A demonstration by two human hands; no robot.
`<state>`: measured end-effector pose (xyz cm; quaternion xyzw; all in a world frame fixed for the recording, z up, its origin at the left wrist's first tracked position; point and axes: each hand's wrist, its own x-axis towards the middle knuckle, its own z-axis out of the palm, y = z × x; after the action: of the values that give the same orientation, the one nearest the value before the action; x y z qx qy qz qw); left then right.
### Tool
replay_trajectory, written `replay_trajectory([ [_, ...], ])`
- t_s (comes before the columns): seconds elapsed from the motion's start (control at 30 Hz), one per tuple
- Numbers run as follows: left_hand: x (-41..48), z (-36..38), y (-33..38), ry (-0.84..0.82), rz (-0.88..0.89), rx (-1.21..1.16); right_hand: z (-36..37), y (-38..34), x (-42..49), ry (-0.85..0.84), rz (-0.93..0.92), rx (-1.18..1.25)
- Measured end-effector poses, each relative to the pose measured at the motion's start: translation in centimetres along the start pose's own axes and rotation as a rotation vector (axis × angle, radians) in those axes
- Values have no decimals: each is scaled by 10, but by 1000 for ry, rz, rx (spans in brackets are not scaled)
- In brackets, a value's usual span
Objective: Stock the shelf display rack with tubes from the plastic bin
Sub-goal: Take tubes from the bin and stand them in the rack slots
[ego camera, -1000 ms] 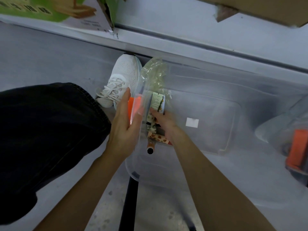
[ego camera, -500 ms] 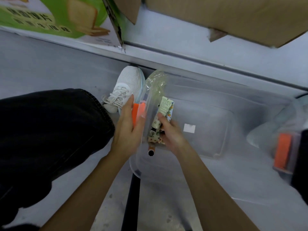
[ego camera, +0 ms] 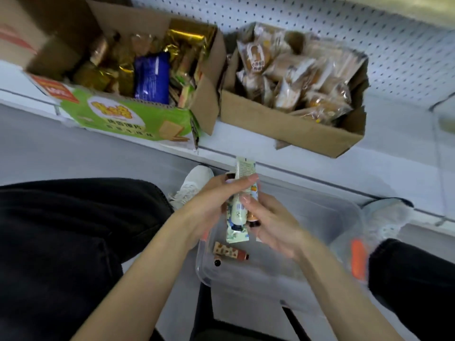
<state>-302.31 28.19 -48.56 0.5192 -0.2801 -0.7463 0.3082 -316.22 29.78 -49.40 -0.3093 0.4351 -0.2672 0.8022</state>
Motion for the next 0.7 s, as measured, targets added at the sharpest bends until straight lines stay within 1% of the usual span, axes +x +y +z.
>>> replay_trajectory([
  [0.07,-4,7,9,57,34,-41,6,-12,-3,-4,-27,-67],
  [0.17,-9,18,24,84,93,-53,14,-29,-11,32,-91,-119],
  [0.3,-15,34,48,78,167,-104,19,-52,-23,40,-149,-16],
  [0.37,-17,41,60,78,197,-136,18,-62,-27,67,-176,38],
  [0.4,-18,44,66,73,212,-148,18,-66,-29,98,-195,28],
  [0.43,-19,47,71,67,227,-150,17,-70,-30,147,-221,-21],
  [0.53,-19,53,86,55,261,-103,16,-82,-34,320,-330,-309],
  [0.63,-19,56,103,51,291,-70,18,-103,-41,366,-407,-437],
  [0.7,-21,56,118,57,320,-99,20,-120,-46,380,-453,-496],
])
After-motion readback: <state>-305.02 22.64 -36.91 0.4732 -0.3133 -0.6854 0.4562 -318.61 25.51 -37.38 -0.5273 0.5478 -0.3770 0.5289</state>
